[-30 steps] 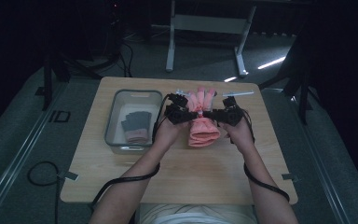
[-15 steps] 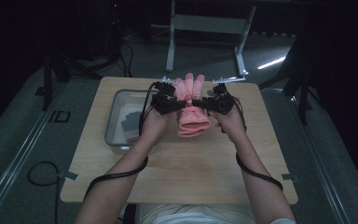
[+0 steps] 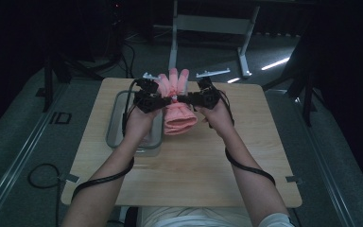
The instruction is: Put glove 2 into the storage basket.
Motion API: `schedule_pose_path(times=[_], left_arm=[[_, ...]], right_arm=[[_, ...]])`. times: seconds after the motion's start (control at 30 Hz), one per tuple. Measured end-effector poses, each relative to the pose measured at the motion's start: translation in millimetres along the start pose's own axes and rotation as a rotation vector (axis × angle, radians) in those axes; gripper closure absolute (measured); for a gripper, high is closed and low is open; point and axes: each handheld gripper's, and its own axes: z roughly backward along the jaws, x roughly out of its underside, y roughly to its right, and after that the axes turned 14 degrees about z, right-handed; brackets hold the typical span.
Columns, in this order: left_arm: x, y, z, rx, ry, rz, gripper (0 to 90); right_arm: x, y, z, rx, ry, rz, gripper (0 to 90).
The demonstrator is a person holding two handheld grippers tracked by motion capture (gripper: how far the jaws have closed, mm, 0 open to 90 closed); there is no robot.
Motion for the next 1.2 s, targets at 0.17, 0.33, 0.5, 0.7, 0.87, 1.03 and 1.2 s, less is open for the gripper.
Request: schedule_pose_path(times=[0.17, 0.33, 0.5, 0.7, 0.87, 1.03, 1.2], left_arm=[[1.7, -14.7, 12.8, -0.014, 0.010, 0.019, 77.1], [4.3, -26.1, 23.2, -0.037, 0.018, 0.039, 77.1], [9.3, -44.0, 35.3, -0.078, 0.020, 0.069, 77.1], [13.0, -57.6, 46.0, -0.106, 0.026, 0.089, 77.1], [16.3, -70.5, 55.9, -0.126, 0.030, 0.100, 77.1], [21.6, -84.0, 62.0, -0.138, 0.030, 0.130, 77.1], [24.4, -93.2, 63.4, -0.140, 0.025, 0.146, 77.1]], right_arm=[[-9.5, -9.8, -14.7, -0.024, 0.001, 0.012, 61.9], [-17.3, -16.6, -27.2, -0.047, -0.008, 0.026, 61.9], [-27.2, -27.4, -50.4, -0.087, -0.028, 0.038, 61.8], [-35.4, -36.4, -67.1, -0.111, -0.041, 0.055, 61.8], [-42.9, -45.7, -82.2, -0.136, -0.051, 0.067, 61.8], [-46.9, -52.3, -98.7, -0.162, -0.070, 0.075, 61.6], [-49.2, -56.7, -108.3, -0.171, -0.083, 0.085, 61.6]])
